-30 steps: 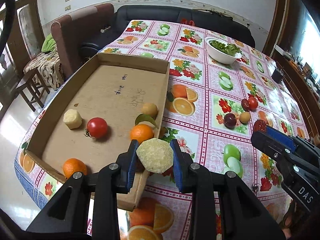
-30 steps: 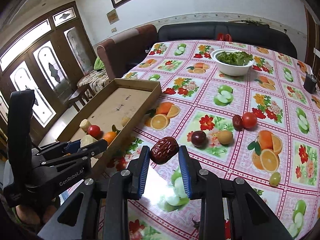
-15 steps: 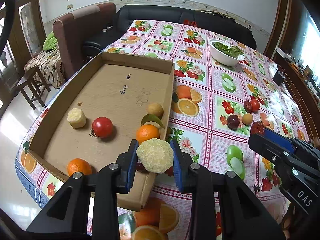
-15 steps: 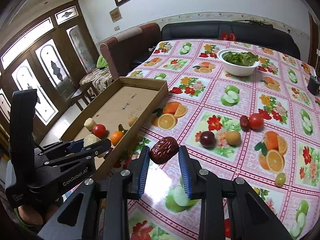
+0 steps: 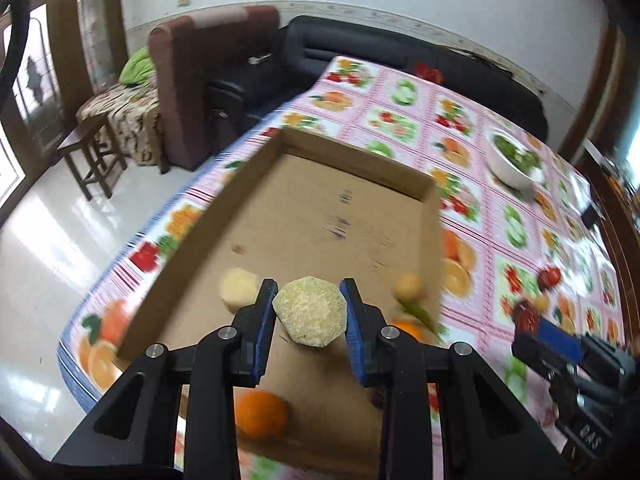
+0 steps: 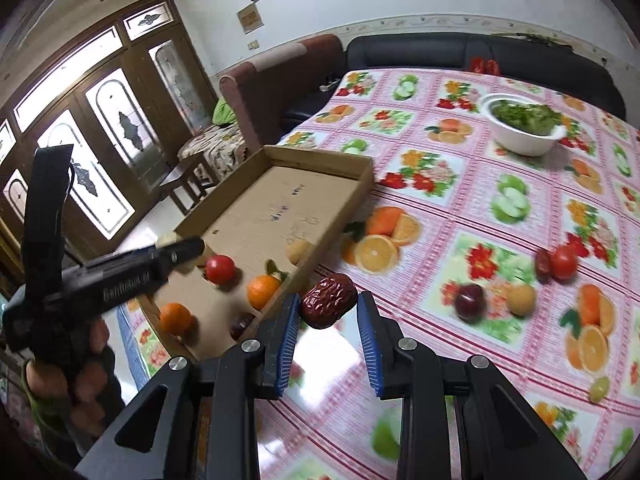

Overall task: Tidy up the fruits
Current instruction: 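Carry the yellow chunk and red date in both tools into the box, then open both tools to release the chunk and date inside the box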

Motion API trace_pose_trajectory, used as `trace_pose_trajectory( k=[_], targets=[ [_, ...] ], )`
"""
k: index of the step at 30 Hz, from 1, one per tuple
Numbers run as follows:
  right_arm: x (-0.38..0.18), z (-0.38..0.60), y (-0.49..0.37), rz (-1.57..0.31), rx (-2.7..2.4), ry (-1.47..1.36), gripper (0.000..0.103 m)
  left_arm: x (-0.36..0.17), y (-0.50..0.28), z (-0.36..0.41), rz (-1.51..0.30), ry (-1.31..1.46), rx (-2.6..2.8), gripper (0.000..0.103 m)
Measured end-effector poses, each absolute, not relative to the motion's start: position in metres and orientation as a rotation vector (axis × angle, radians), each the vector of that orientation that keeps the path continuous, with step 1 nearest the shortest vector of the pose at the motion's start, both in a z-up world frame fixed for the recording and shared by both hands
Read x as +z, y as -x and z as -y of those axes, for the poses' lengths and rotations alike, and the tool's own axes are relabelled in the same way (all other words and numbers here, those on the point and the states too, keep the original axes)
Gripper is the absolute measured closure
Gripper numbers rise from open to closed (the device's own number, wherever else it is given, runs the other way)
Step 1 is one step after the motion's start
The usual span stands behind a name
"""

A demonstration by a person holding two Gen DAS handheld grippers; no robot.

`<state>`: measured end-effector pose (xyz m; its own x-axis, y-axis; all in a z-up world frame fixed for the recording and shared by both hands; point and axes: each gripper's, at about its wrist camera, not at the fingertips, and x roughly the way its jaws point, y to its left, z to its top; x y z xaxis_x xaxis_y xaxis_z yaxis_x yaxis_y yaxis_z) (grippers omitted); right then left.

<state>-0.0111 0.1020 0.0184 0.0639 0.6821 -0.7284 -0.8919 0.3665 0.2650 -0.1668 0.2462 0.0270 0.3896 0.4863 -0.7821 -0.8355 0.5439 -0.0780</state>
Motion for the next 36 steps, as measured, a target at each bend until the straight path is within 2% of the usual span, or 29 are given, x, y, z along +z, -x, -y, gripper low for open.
trace_pose_trajectory(
  k=[7, 14, 29, 34, 36],
  targets=[
    [0.015, -0.176, 0.019, -0.906, 1.269, 0.317, 0.074, 0.013, 0.164, -0.302, -0.83, 0.568, 0.948, 0.074],
    [-0.013, -0.234, 0.022, -0.938, 1.263, 0.402, 0.074, -0.009, 0.15, -0.32, -0.906, 0.579, 0.956, 0.073],
    [-0.038, -0.253, 0.033, -0.946, 1.253, 0.523, 0.072, -0.029, 0.142, -0.327, -1.011, 0.621, 0.933, 0.073],
    [-0.029, -0.242, 0.031, -0.938, 1.248, 0.497, 0.061, -0.016, 0.153, -0.328, -0.956, 0.677, 0.919, 0.073],
    [-0.023, -0.234, 0.031, -0.931, 1.251, 0.477, 0.06, -0.009, 0.158, -0.325, -0.929, 0.686, 0.92, 0.073]
  ],
)
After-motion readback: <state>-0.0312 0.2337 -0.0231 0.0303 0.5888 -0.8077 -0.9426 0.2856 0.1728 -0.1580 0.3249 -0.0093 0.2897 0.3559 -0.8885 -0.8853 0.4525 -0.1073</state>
